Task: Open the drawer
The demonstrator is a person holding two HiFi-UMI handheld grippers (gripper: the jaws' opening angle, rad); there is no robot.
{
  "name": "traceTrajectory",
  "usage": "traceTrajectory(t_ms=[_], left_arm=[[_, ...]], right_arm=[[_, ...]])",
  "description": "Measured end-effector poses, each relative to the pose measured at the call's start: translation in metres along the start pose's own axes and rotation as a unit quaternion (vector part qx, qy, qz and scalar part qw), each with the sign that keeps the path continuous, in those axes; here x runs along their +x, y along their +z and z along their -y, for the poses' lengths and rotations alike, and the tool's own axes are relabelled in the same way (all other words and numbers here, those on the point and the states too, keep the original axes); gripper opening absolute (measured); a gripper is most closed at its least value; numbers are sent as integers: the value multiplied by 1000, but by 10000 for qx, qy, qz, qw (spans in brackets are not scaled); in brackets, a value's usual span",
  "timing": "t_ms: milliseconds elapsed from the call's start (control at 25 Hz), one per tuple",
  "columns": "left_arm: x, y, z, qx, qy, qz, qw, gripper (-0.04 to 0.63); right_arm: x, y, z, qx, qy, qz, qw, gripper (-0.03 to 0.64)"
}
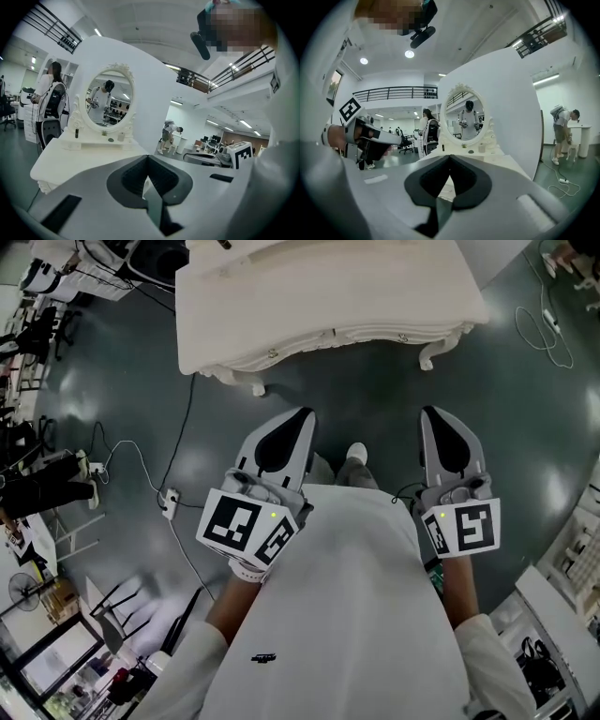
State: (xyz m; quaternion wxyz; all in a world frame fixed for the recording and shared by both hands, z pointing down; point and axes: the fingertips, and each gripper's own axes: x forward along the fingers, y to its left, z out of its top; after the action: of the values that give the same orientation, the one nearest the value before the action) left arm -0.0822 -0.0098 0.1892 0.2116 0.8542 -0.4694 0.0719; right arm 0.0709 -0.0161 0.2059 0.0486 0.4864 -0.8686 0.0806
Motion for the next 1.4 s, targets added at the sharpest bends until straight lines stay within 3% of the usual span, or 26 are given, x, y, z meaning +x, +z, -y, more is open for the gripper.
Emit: traceTrajectory(t_ms=[520, 1160, 1400], left_arm=[[20, -19, -11, -185, -92, -273, 9994, 9], [75, -49, -14, -53, -440, -759, 9961, 9], [91, -63, -17, -36, -499, -896, 9947, 9]], right_arm=[[10, -16, 16, 118, -235, -238, 9994, 11], [39, -67, 55, 190, -506, -528, 9971, 13], [50, -86, 68, 327, -552, -577, 9963, 65]])
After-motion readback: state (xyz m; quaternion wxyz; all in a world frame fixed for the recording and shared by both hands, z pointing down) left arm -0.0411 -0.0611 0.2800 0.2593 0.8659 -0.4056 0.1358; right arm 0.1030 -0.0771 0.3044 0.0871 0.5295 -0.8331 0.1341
